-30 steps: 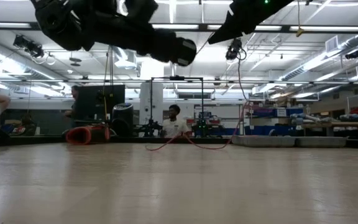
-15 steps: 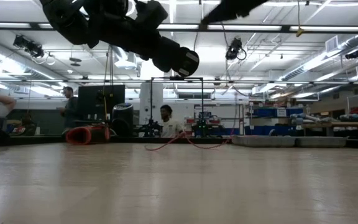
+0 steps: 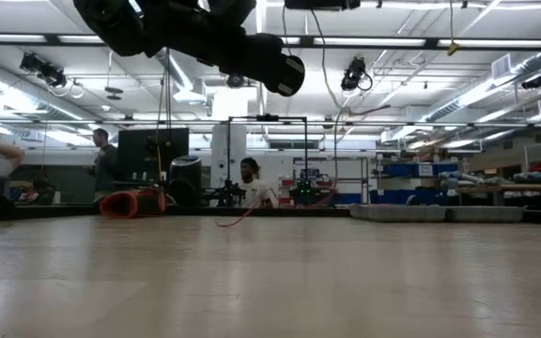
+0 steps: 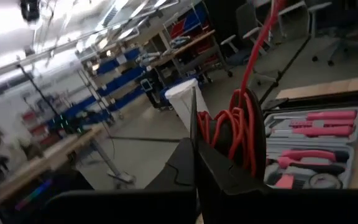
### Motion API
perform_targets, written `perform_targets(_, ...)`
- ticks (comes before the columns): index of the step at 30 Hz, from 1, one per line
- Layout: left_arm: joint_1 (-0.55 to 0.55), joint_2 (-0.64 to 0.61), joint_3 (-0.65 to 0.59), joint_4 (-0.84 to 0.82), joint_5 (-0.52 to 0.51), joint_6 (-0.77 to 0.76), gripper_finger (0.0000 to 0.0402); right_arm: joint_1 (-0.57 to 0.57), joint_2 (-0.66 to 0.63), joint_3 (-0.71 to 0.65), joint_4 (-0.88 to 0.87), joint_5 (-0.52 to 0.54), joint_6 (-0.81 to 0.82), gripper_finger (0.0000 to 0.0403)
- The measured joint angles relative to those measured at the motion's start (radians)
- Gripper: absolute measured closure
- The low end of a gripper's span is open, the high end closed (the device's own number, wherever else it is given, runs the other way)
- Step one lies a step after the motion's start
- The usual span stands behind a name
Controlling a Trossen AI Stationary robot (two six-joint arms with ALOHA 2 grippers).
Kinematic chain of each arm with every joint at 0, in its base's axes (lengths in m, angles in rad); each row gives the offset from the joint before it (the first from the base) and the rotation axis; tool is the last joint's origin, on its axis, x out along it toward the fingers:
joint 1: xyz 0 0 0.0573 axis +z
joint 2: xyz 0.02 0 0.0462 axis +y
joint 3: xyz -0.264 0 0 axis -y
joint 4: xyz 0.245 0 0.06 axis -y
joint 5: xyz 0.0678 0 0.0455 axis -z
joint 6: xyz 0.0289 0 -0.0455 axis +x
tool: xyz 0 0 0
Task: Coil cords
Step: Coil the red wire on the black spool
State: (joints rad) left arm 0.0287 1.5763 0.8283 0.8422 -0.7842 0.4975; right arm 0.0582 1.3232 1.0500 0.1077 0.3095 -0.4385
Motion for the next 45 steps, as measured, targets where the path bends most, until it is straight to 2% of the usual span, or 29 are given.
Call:
perform_targets(8, -0.002, 0.000, 0.000, 0.007, 0.026, -0.124, 0.0401, 0.003, 0.081, -0.001, 0.063, 0.000, -0.012, 0.0328)
perform_targets(16, -0.004, 0.000, 0.000, 0.066, 0.030, -0.237, 0.0401, -0.008, 0.085, -0.002, 0.054, 0.009, -0.015, 0.0328)
perform_targets(21, -0.004, 0.000, 0.000, 0.084, 0.040, -0.237, 0.0401, -0.007, 0.084, -0.002, 0.054, 0.017, -0.016, 0.0328)
perform_targets(23, -0.003, 0.000, 0.000, 0.082, 0.037, -0.208, 0.0401, 0.008, 0.077, -0.002, 0.048, 0.065, -0.019, 0.0328)
perform_targets(26, -0.003, 0.000, 0.000, 0.081, 0.037, -0.181, 0.0401, 0.021, 0.076, 0.041, -0.043, 0.131, -0.015, 0.0328)
perform_targets(33, -0.003, 0.000, 0.000, 0.083, 0.019, -0.052, 0.0401, 0.011, 0.079, 0.107, -0.248, 0.132, 0.100, 0.0328)
perform_targets(39, -0.003, 0.000, 0.000, 0.082, 0.017, -0.029, 0.0401, 0.009, 0.076, 0.165, -0.417, 0.086, 0.178, 0.0328)
perform_targets(45, -0.003, 0.000, 0.000, 0.081, 0.017, -0.009, 0.0401, -0.021, 0.081, 0.179, -0.497, 0.010, 0.246, 0.0328)
